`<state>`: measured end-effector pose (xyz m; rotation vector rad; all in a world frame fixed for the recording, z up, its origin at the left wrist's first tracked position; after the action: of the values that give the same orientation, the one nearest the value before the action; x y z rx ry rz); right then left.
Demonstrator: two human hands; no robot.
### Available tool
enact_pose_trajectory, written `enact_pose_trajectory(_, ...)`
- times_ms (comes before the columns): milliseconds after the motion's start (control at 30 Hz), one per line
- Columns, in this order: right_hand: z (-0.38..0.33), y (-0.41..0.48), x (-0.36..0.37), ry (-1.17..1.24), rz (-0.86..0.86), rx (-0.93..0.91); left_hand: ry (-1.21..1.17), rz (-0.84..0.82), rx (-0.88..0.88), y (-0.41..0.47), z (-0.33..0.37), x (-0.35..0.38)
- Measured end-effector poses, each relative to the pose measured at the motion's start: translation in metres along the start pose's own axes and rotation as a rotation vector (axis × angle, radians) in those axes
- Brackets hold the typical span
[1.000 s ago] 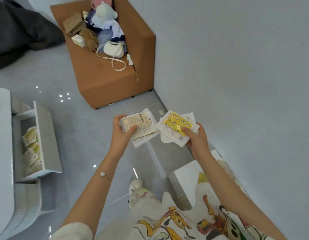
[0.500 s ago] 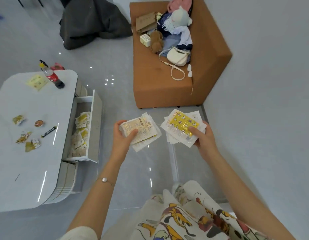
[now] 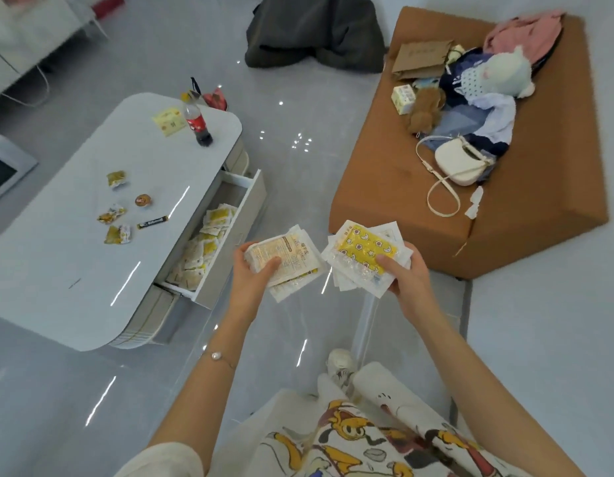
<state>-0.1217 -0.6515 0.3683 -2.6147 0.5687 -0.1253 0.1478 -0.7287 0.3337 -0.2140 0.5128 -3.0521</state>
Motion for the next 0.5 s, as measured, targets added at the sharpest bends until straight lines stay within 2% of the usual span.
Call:
enact_pose_trajectory(200,-0.041,0.069,0.044,-0.108,-0.161,0.013,-0.109,0.217,-0.075,0.021,-0.009,-0.027)
enact_pose_trajectory(367,-0.054,0.134,0.121,-0.173,-0.347,0.052,-0.174,0.431,-0.084,0.052,-0.012,-0.075)
enact_pose_trajectory(500,-0.061,0.192,0.189,-0.208,-0.418,0.094,-0.232,0.545,-0.085,0.101,-0.006,-0.122)
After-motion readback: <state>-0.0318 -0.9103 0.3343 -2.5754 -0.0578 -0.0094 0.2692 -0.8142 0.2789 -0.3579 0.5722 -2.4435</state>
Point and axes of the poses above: each hand's wrist, its own y-axis towards the middle knuckle, its own x-axis out of the palm, z = x × y, the point moved 5 cm from there along y, towards the middle knuckle, and after that the axes turned 11 degrees about -y, right-handed, at the moved point
